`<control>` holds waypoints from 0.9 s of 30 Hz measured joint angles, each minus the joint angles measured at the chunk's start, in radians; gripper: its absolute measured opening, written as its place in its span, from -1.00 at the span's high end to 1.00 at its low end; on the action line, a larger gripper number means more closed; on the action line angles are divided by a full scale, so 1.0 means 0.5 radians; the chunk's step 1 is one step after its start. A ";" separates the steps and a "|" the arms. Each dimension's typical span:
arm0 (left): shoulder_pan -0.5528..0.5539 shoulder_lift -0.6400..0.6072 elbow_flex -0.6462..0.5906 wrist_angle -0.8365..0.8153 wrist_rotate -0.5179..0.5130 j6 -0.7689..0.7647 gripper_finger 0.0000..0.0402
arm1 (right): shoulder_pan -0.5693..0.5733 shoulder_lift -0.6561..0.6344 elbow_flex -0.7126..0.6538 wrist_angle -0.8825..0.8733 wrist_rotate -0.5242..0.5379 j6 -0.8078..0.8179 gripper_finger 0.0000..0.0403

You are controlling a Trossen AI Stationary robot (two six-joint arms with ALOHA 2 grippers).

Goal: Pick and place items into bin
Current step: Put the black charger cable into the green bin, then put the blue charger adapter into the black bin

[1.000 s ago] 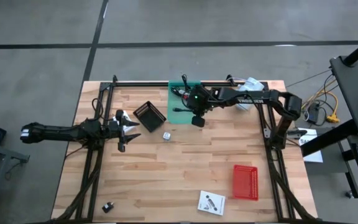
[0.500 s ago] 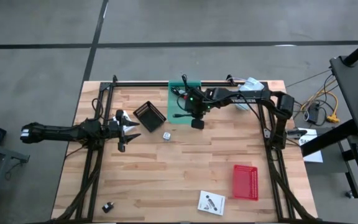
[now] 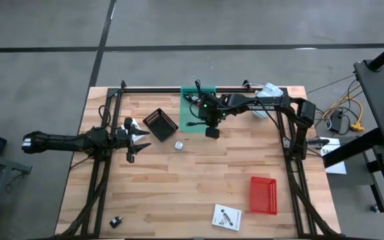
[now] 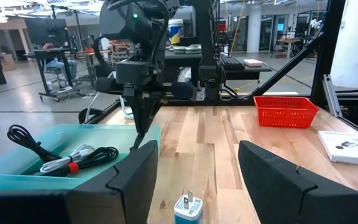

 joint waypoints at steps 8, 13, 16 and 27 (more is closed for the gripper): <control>-0.001 0.001 0.000 0.000 0.000 0.000 -0.04 | 0.000 -0.002 0.022 -0.024 -0.003 0.025 0.91; 0.000 0.000 0.000 0.000 0.000 0.000 -0.04 | 0.002 -0.002 0.022 -0.035 -0.004 0.065 0.66; 0.000 0.000 0.000 0.000 0.000 0.000 -0.04 | 0.002 -0.002 0.022 -0.035 -0.003 0.066 0.45; -0.001 -0.001 0.000 0.000 -0.001 0.000 -0.04 | 0.020 -0.239 -0.138 0.039 -0.305 0.020 0.16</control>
